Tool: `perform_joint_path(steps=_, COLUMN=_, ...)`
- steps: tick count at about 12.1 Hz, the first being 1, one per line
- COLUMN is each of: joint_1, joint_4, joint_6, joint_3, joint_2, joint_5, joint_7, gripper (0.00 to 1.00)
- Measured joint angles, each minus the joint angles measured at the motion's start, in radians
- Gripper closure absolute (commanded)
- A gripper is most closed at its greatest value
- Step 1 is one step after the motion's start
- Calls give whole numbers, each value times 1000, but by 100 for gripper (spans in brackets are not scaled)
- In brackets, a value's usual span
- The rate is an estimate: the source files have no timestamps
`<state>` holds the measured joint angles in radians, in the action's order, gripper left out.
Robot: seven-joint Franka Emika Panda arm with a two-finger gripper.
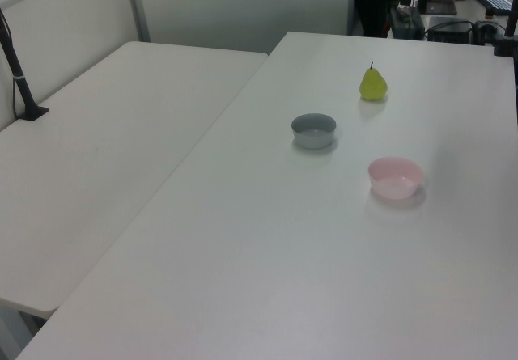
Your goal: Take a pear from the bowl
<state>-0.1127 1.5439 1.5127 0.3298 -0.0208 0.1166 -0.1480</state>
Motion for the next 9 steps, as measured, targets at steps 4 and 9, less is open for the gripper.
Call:
perform_joint_path(steps=4, joint_1=-9, joint_4=14, joint_6=80, joint_3=-43, joint_2=-5, joint_5=-15, joint_7=4, gripper=0)
perform_joint_path(steps=9, joint_1=-9, joint_4=69, joint_6=164, joint_3=-102, joint_2=-2, joint_5=-141, joint_7=0, gripper=0)
